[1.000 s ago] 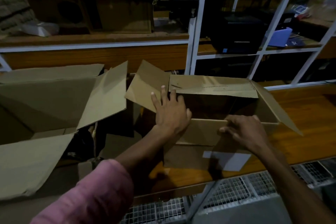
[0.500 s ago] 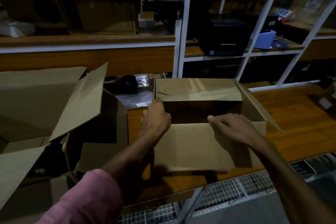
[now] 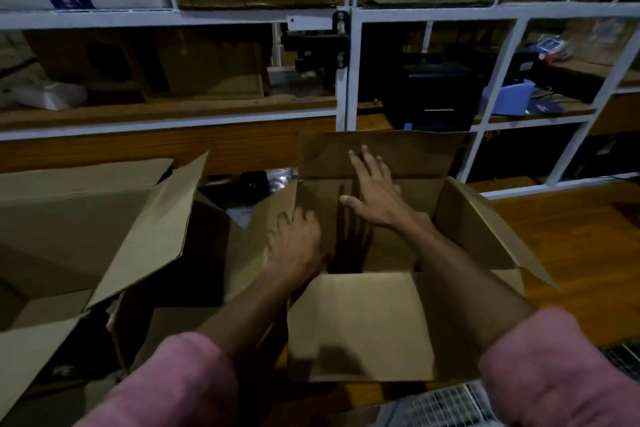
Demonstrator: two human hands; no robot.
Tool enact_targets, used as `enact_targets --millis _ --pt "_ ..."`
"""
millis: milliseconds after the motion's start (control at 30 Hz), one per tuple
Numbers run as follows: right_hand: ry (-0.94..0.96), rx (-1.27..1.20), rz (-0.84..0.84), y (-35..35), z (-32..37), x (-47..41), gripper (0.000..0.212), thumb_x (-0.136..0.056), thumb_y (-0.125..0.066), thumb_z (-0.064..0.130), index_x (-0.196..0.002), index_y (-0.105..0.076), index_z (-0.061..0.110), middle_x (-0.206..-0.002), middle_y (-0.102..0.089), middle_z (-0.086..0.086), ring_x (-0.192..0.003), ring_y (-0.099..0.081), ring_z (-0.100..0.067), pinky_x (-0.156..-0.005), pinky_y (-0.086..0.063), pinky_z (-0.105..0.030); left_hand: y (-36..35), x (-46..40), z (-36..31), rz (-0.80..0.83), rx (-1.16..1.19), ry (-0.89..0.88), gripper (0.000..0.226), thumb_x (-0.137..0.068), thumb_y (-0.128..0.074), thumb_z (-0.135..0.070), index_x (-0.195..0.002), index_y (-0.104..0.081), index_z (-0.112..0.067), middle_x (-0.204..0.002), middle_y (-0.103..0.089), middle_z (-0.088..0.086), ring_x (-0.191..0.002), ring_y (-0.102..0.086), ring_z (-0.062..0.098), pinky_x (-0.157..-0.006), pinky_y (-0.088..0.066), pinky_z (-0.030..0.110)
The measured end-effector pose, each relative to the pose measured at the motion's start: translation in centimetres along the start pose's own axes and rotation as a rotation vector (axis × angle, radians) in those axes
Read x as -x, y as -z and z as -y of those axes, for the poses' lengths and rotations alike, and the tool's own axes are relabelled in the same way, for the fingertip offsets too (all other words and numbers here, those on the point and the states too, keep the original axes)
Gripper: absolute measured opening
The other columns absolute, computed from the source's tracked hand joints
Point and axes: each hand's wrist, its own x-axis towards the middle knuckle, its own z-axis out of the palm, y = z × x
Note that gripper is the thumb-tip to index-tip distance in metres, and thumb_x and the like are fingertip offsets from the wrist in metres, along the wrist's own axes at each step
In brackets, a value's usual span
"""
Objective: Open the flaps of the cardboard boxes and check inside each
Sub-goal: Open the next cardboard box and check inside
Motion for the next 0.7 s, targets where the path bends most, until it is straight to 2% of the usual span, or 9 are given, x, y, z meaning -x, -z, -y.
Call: enact_targets --millis 100,200,267,333,433,533,600,700 --pt "-0.057 0.089 0.042 -0.9 -1.0 -2.6 0.085 -0.096 -0.057 0.045 -0.159 -0.004 0.026 -0.167 0.005 0.004 -0.153 0.008 -0.030 -0.118 -0.010 -0.066 -1.2 -0.9 0.7 -0.019 0.124 0.008 0.055 -0.096 -0.063 -0.015 -0.145 -0.040 -0.011 -0.166 -0.017 0.011 -0.135 -0.045 0.036 -0.101 -0.049 0.046" --pt "-0.106 0.103 0.091 -2.7 -2.7 -4.2 0.077 -0.095 -0.060 0.041 -0.156 -0.016 0.025 -0.166 -0.009 0.000 -0.153 0.001 -0.031 -0.116 -0.007 -0.070 -2.1 -1.1 1.4 -0.092 0.212 0.018 0.053 -0.096 -0.060 -0.008 -0.146 -0.041 -0.014 -0.168 -0.015 0.004 -0.132 -0.051 0.031 -0.098 -0.053 0.046" --pt "-0.114 0.128 0.071 -3.6 -3.4 -4.6 0.069 -0.094 -0.061 0.037 -0.152 -0.026 0.027 -0.162 -0.023 -0.003 -0.151 -0.010 -0.032 -0.115 -0.013 -0.071 -2.3 -1.0 1.5 -0.116 0.251 0.015 0.051 -0.099 -0.057 -0.008 -0.146 -0.041 -0.016 -0.167 -0.020 0.004 -0.129 -0.054 0.029 -0.098 -0.054 0.044" --pt "-0.110 0.175 0.001 -4.1 -3.5 -5.0 0.058 -0.091 -0.061 0.033 -0.144 -0.037 0.025 -0.151 -0.038 -0.005 -0.142 -0.026 -0.033 -0.110 -0.025 -0.067 -2.4 -0.9 1.5 -0.128 0.275 0.006 0.049 -0.100 -0.055 -0.010 -0.146 -0.040 -0.017 -0.164 -0.025 0.004 -0.127 -0.056 0.026 -0.096 -0.056 0.041" --pt "-0.164 0.168 -0.063 -4.4 -3.0 -5.6 0.044 -0.088 -0.063 0.024 -0.129 -0.048 0.020 -0.132 -0.054 -0.008 -0.127 -0.039 -0.033 -0.103 -0.038 -0.058 -1.8 -0.5 1.2 -0.138 0.273 0.022 0.047 -0.101 -0.054 -0.010 -0.146 -0.041 -0.016 -0.166 -0.020 0.003 -0.121 -0.058 0.024 -0.091 -0.057 0.038" --pt "-0.177 0.106 -0.053 -4.0 -3.3 -5.4 0.044 -0.088 -0.064 0.021 -0.129 -0.048 0.020 -0.133 -0.051 -0.008 -0.129 -0.038 -0.032 -0.106 -0.036 -0.056 -1.3 -0.2 0.8 -0.143 0.261 0.028 0.048 -0.100 -0.053 -0.007 -0.147 -0.041 -0.013 -0.169 -0.011 0.000 -0.124 -0.057 0.025 -0.092 -0.055 0.038" --pt "-0.133 0.011 0.032 -3.0 -3.8 -4.8 0.048 -0.093 -0.060 0.020 -0.139 -0.044 0.020 -0.145 -0.042 -0.010 -0.136 -0.032 -0.031 -0.111 -0.032 -0.054 -1.0 -0.1 0.7 -0.159 0.266 0.031 0.043 -0.101 -0.052 -0.007 -0.143 -0.044 -0.013 -0.168 -0.017 0.001 -0.124 -0.057 0.024 -0.091 -0.054 0.036" --pt "-0.101 -0.019 0.104 -1.3 -4.6 -2.9 0.058 -0.097 -0.057 0.026 -0.150 -0.034 0.021 -0.161 -0.023 -0.009 -0.149 -0.017 -0.032 -0.119 -0.024 -0.055 -0.9 0.0 0.8 -0.188 0.288 0.036 0.037 -0.101 -0.051 -0.005 -0.136 -0.050 -0.013 -0.161 -0.033 0.004 -0.119 -0.059 0.023 -0.081 -0.050 0.030"
